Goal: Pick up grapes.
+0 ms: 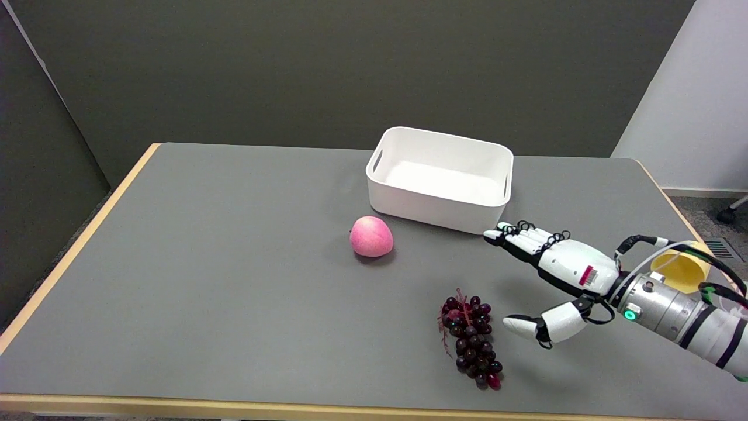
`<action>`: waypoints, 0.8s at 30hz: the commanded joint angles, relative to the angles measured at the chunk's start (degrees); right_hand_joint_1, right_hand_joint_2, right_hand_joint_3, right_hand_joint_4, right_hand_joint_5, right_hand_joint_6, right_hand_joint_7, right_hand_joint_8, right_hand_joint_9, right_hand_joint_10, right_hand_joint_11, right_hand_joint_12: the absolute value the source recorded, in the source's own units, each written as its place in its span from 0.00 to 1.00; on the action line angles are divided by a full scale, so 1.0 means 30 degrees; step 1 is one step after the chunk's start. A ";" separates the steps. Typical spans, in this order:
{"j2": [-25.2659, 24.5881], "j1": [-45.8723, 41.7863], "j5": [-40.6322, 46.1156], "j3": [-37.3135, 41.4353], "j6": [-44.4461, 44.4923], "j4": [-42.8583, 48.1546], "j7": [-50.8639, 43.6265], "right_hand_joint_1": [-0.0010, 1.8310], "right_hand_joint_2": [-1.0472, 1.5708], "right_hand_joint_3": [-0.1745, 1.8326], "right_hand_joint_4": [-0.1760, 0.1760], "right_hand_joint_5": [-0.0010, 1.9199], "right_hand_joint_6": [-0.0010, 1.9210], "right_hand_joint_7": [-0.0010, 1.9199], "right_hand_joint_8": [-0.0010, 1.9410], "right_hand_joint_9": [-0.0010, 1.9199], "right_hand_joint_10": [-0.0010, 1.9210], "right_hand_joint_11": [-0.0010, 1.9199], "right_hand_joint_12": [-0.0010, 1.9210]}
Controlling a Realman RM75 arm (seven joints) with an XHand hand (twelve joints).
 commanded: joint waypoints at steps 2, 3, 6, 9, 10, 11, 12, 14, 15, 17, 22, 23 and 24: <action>-0.1115 -0.1326 0.3633 -0.0544 0.2138 0.0724 -0.5114 0.24 0.60 0.52 0.15 0.03 0.20 0.01 0.10 0.00 0.09 0.00 0.48; -0.1133 -0.1344 0.3633 -0.0712 0.2096 0.0726 -0.5119 0.24 0.60 0.53 0.14 0.03 0.21 0.02 0.11 0.00 0.11 0.00 0.49; -0.1166 -0.1429 0.3633 -0.1478 0.1777 0.0710 -0.5119 0.24 0.60 0.53 0.12 0.04 0.23 0.02 0.15 0.00 0.16 0.00 0.52; -0.1144 -0.1392 0.3633 -0.2490 0.0995 0.0899 -0.5119 0.24 0.60 0.53 0.08 0.05 0.23 0.02 0.17 0.00 0.18 0.00 0.53; -0.1139 -0.1362 0.3633 -0.2746 0.0710 0.1003 -0.5119 0.24 0.60 0.53 0.06 0.05 0.24 0.02 0.17 0.00 0.18 0.00 0.53; -0.1120 -0.1318 0.3652 -0.3141 0.0133 0.1231 -0.5119 0.28 0.61 0.55 0.03 0.04 0.25 0.01 0.18 0.00 0.18 0.00 0.51; -0.1091 -0.1282 0.3639 -0.3670 -0.0794 0.1515 -0.5140 0.30 0.62 0.54 0.01 0.04 0.25 0.01 0.18 0.00 0.18 0.00 0.50; -0.0999 -0.1169 0.3619 -0.4275 -0.2008 0.1769 -0.5359 0.27 0.64 0.46 0.00 0.06 0.20 0.02 0.17 0.00 0.19 0.00 0.54; -0.0937 -0.0953 0.3780 -0.4698 -0.2540 0.1749 -0.5539 0.27 0.64 0.46 0.00 0.06 0.20 0.02 0.17 0.00 0.18 0.00 0.54; -0.0833 -0.0698 0.3819 -0.5028 -0.3237 0.1692 -0.5599 0.28 0.64 0.46 0.00 0.06 0.20 0.02 0.18 0.00 0.17 0.00 0.54; -0.0337 0.0146 0.3692 -0.5863 -0.5198 0.1653 -0.5599 0.28 0.64 0.46 0.00 0.06 0.21 0.02 0.18 0.00 0.16 0.00 0.53; -0.0122 0.0453 0.3686 -0.6281 -0.5611 0.1572 -0.5599 0.28 0.65 0.46 0.00 0.06 0.21 0.02 0.18 0.00 0.16 0.00 0.53; 0.0022 0.0595 0.3686 -0.6510 -0.5839 0.1553 -0.5599 0.28 0.65 0.45 0.00 0.06 0.21 0.02 0.18 0.00 0.16 0.00 0.53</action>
